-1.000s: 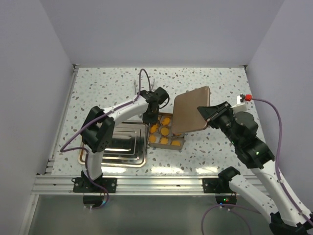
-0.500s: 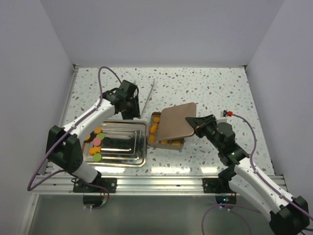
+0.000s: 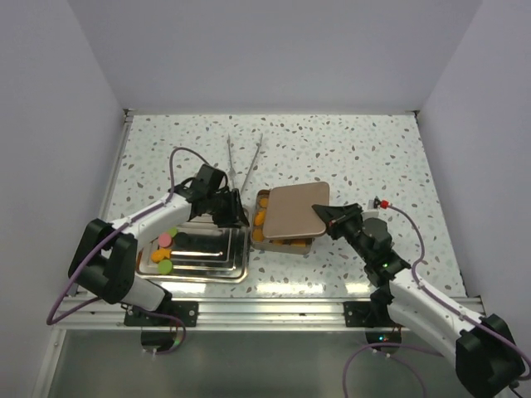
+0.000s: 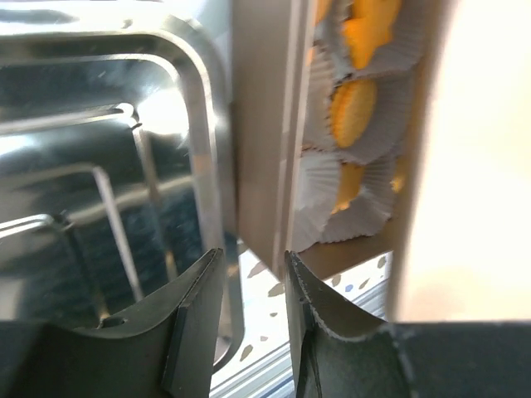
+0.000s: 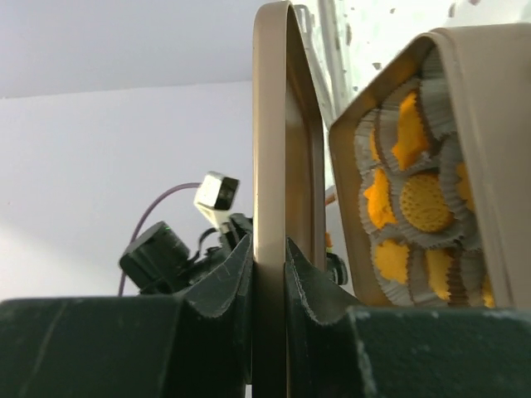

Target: Pack the cookies

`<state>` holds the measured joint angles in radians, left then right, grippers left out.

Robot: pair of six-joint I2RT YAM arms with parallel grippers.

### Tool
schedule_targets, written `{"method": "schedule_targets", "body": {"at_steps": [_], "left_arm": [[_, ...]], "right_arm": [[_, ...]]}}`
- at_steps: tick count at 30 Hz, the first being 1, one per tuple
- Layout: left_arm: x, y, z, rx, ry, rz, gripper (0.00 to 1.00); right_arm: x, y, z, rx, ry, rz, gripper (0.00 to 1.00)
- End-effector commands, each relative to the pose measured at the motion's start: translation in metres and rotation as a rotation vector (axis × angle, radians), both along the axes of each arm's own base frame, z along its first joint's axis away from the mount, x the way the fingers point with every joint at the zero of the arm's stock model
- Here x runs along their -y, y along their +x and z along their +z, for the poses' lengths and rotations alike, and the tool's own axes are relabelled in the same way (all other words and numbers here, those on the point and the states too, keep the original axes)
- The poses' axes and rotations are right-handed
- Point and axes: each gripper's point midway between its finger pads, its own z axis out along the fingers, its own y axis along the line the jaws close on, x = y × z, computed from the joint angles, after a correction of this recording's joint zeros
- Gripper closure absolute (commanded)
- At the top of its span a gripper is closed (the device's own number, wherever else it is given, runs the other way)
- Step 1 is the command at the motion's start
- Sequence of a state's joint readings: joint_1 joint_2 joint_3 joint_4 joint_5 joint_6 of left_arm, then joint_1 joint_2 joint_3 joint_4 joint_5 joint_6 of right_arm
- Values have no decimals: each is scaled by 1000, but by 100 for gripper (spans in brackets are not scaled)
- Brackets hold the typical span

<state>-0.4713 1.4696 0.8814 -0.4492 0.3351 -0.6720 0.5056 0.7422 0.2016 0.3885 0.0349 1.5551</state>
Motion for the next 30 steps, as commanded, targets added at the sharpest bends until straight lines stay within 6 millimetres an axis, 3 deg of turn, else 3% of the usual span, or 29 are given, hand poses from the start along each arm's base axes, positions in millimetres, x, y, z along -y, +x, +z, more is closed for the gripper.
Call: {"method": "schedule_targets", "body": {"at_steps": [1, 11, 16, 20, 26, 30], "left_arm": [[18, 16, 23, 91, -125, -30, 60], [18, 15, 16, 90, -156, -38, 62], [22, 13, 10, 76, -184, -47, 64], [31, 11, 16, 98, -260, -78, 64], [41, 9, 25, 117, -340, -117, 66], [41, 10, 24, 119, -343, -118, 67]], "right_arm": [[1, 5, 9, 43, 59, -26, 100], [-3, 10, -4, 10, 8, -16, 100], [-4, 8, -19, -38, -13, -4, 100], [-6, 8, -32, -75, -16, 3, 100], [-11, 9, -40, -101, -38, 26, 86], [-12, 8, -44, -118, -46, 31, 69]]}}
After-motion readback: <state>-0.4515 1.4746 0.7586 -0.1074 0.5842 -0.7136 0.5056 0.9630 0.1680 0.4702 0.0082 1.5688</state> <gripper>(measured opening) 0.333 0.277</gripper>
